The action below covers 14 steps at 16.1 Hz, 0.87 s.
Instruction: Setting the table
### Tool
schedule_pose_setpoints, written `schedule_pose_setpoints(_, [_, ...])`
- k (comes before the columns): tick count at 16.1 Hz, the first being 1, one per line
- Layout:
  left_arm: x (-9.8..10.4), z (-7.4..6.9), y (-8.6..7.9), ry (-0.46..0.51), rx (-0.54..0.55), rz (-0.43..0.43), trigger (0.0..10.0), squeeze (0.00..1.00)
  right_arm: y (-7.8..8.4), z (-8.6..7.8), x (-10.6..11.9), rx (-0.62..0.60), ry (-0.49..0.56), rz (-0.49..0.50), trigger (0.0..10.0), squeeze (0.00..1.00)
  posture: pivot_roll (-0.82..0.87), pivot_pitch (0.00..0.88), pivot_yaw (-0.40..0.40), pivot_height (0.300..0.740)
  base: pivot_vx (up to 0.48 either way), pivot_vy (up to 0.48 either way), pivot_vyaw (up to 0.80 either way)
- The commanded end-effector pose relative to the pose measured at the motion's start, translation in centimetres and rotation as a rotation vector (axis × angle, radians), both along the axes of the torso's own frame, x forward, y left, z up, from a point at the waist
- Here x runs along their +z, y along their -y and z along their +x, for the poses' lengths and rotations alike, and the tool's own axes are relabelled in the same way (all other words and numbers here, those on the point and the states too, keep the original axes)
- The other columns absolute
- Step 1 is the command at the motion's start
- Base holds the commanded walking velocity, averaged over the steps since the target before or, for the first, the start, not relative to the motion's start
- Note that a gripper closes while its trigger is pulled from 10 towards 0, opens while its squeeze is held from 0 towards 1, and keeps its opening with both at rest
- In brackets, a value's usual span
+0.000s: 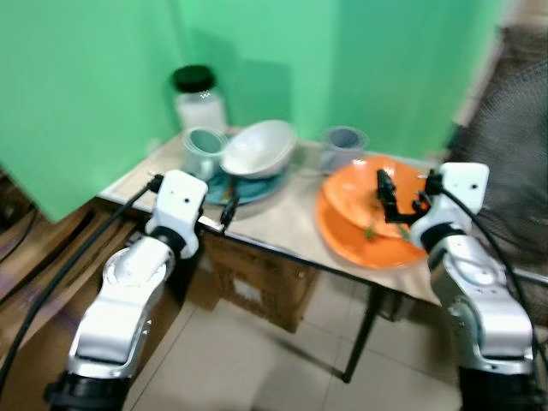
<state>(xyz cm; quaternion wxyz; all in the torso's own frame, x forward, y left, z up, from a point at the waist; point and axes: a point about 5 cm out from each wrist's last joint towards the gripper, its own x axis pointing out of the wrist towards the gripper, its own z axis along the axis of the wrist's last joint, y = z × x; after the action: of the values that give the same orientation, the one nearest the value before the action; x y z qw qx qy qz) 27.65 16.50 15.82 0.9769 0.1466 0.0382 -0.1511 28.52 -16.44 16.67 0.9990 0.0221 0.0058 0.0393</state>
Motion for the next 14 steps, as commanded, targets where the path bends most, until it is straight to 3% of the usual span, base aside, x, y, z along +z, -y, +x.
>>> schedule_pose_setpoints(1, [0.16, 0.03, 0.06, 0.006, -0.006, -0.005, 10.0, 0.38, -0.03, -0.08, 0.33, -0.002, 0.013, 0.008, 10.0, 0.0, 0.06, 0.0, 0.062, 0.74, 0.289, 0.0, 0.0])
schedule_pose_setpoints(6, [0.09, -0.09, 0.04, 0.007, -0.009, -0.005, 10.0, 0.47, 0.03, 0.3, 0.46, -0.005, 0.013, -0.016, 10.0, 0.0, 0.07, 0.0, 0.054, 0.74, 0.29, 0.0, 0.0])
schedule_pose_setpoints(14, [0.13, -0.06, 0.3, 0.008, -0.037, 0.003, 10.0, 0.47, 0.23, 0.3, 0.56, -0.031, 0.027, -0.014, 10.0, 0.0, 0.06, 0.0, 0.064, 0.74, 0.292, 0.0, 0.0])
